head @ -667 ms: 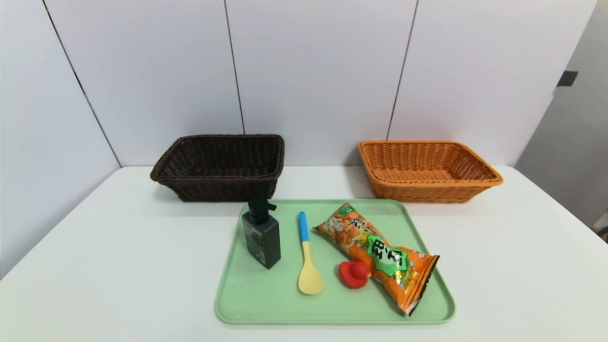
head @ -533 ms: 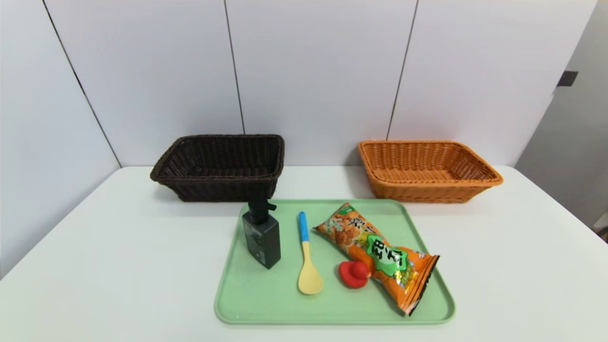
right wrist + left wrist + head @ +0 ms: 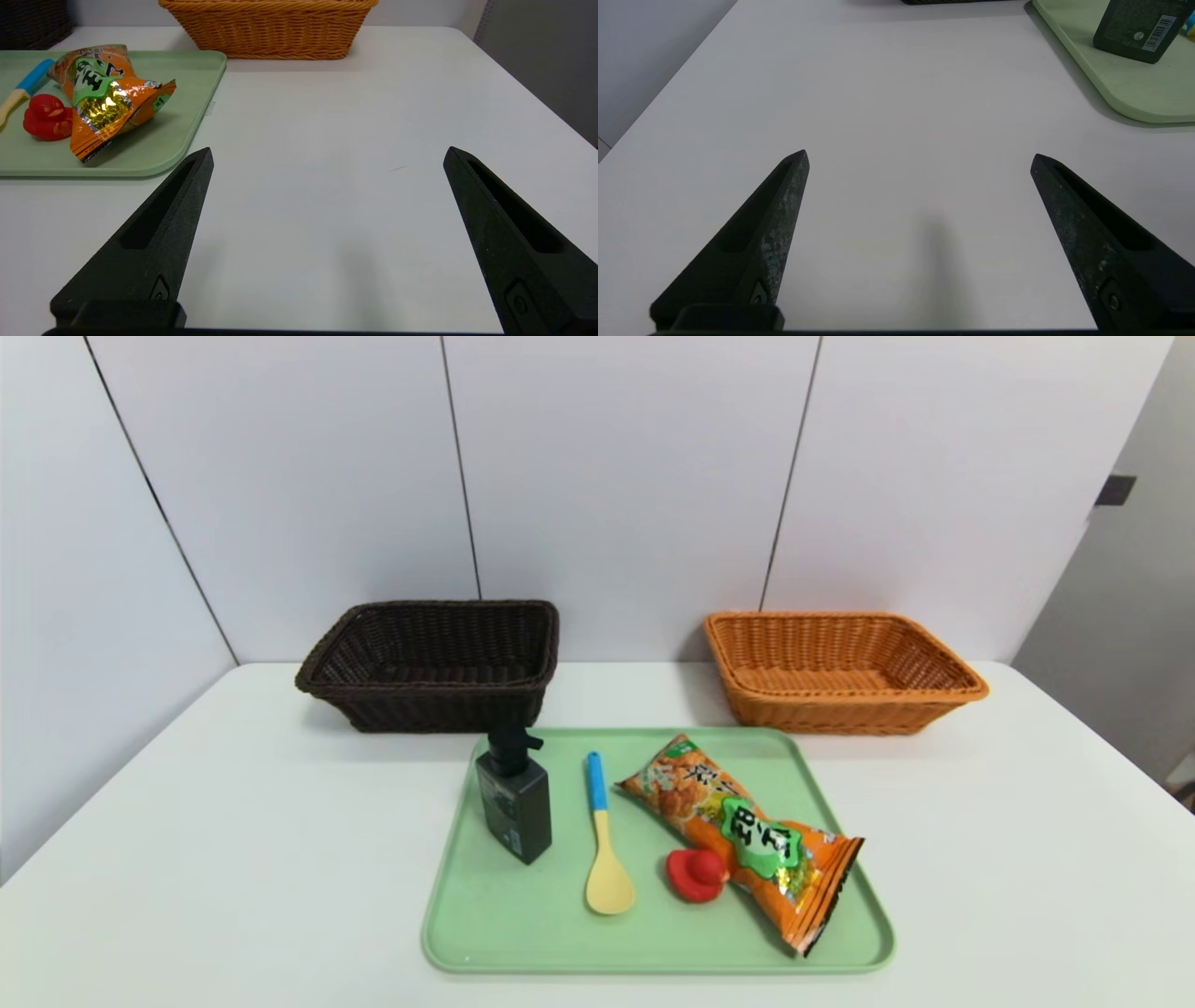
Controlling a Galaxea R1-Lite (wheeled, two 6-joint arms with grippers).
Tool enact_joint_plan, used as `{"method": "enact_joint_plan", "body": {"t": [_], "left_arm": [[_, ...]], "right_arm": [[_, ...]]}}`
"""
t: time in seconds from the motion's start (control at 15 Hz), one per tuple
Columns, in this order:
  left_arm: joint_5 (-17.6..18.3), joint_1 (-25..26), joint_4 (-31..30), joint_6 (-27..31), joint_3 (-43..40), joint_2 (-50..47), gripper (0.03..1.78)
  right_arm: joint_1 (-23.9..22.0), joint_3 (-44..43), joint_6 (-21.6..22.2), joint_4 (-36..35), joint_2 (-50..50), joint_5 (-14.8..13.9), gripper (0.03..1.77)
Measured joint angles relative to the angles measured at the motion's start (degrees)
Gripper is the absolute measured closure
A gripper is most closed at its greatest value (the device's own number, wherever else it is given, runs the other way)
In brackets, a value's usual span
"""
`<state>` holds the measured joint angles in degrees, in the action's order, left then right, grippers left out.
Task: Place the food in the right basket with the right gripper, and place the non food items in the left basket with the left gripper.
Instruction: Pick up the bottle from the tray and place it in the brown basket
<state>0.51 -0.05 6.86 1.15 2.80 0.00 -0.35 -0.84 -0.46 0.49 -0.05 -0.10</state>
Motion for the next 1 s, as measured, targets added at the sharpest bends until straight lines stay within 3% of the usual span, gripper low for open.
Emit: {"method": "enact_joint_plan", "body": {"t": [0.2,0.47,1.0], "left_arm": [[0.4,0.0,2.0,-1.8,4.6,0.8,0.12],[0.1,0.0,9.6,-4.9,17.7,8.6,0.12],[0.2,0.0,11.6,-5.3,31.1,31.3,0.12]], "right_arm": [[0.0,-5.4,0.0,4.2,0.2,0.0,0.10],[0.0,-13.6,1.2,14.0,4.6,0.3,0.10],[0.9,-26.0,1.7,14.2,28.0,2.0,0.10]]}}
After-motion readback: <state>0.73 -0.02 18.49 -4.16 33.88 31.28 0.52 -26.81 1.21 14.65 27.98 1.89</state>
